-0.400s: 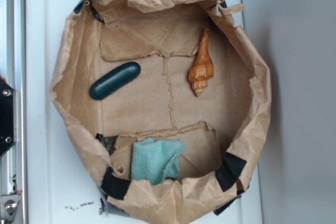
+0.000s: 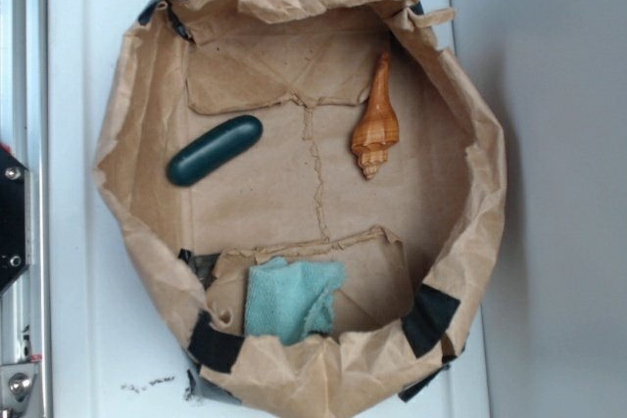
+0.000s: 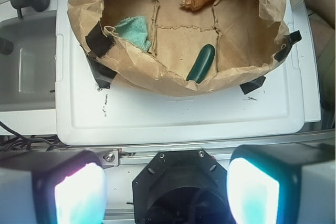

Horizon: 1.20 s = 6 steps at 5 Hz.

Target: Grab the shell.

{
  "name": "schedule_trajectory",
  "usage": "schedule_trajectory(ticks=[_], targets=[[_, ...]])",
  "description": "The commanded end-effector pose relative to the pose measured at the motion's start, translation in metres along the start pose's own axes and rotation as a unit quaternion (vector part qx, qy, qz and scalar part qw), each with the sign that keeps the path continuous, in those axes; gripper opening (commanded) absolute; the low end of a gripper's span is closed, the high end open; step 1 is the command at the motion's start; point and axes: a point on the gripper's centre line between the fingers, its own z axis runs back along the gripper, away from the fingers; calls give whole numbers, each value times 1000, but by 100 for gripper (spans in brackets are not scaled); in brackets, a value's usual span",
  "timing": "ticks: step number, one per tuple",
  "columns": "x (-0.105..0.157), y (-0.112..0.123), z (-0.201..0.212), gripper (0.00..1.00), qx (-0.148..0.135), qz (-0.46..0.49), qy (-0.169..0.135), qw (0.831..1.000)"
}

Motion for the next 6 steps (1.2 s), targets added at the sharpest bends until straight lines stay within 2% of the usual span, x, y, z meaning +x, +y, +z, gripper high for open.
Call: schedule_trajectory(ticks=[1, 2, 3, 6], targets=[[61, -31, -12, 100, -13, -3, -19, 1000], [80, -37, -21, 100, -11, 7, -25, 1000], [106, -32, -40, 100, -9, 33, -23, 999], [106, -32, -40, 100, -9, 33, -23, 999]])
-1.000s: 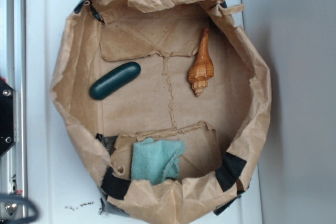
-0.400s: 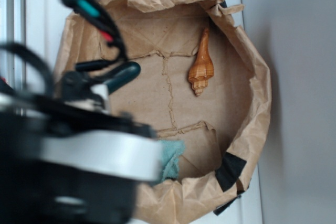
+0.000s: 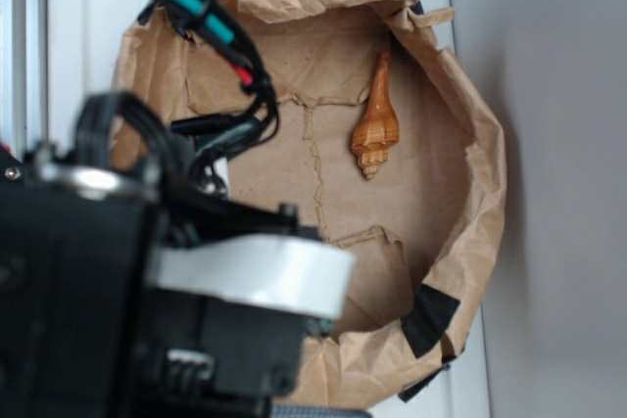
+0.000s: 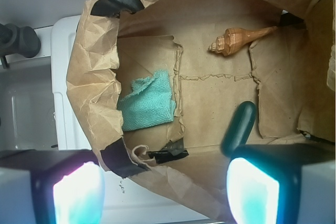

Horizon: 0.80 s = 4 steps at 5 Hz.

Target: Grab the shell.

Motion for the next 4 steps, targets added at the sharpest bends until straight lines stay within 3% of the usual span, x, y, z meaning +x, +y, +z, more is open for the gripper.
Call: schedule_trajectory(ticks=[1, 2, 3, 4], targets=[[5, 20, -10, 100, -44, 134, -32, 990], [21, 32, -40, 100, -59, 255, -63, 963], [37, 46, -58, 100, -48, 315, -49, 947], [55, 51, -71, 100, -33, 327, -44, 944]])
